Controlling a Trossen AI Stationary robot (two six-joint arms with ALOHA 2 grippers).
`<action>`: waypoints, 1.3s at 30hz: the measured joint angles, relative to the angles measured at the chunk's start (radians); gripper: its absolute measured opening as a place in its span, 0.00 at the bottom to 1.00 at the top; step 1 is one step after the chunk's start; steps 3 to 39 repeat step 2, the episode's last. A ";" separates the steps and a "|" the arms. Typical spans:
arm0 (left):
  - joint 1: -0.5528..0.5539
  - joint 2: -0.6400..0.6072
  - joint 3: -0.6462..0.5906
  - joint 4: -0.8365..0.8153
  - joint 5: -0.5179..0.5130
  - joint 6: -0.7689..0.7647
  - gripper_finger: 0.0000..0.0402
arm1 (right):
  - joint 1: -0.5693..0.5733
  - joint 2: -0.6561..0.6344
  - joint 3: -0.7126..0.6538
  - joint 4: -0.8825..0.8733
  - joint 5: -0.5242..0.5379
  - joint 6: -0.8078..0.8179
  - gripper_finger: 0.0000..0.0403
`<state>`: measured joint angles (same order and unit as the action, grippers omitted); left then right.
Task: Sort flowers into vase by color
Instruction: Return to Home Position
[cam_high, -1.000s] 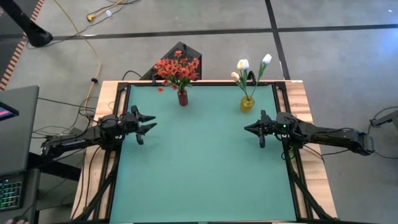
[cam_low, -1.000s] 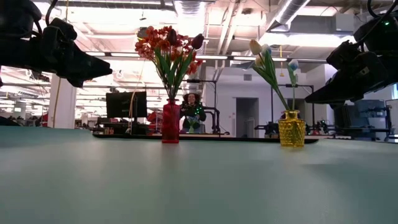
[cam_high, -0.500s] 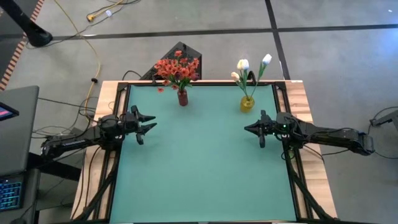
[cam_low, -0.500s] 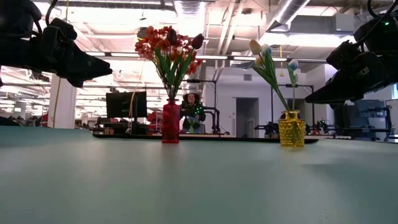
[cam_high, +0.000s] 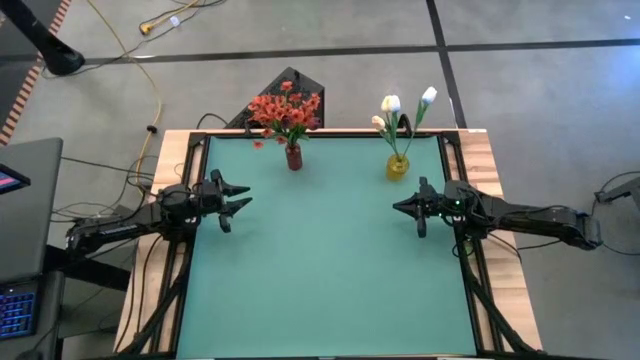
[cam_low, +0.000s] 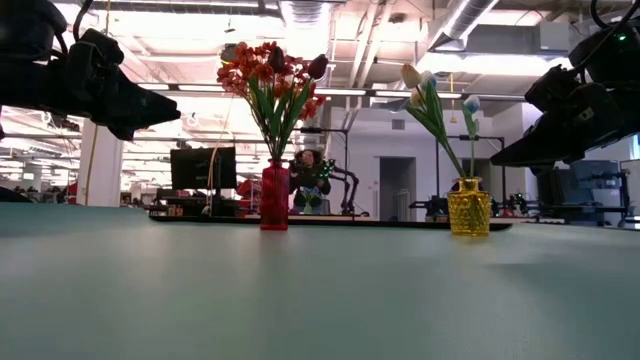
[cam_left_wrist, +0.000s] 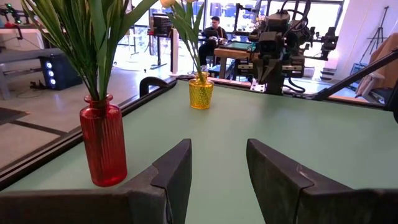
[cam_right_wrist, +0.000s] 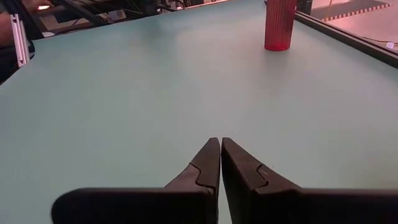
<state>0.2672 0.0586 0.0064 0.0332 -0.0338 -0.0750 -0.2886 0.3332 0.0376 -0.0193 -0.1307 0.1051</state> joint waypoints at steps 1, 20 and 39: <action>0.000 0.000 0.000 0.000 0.000 0.000 0.35 | 0.000 0.000 0.000 0.000 0.000 0.000 0.11; 0.000 0.000 0.000 0.000 0.000 0.000 0.35 | 0.000 0.000 0.000 0.000 0.000 0.000 0.11; 0.000 0.000 0.000 0.000 0.000 0.000 0.35 | 0.000 0.000 0.000 0.000 0.000 0.000 0.11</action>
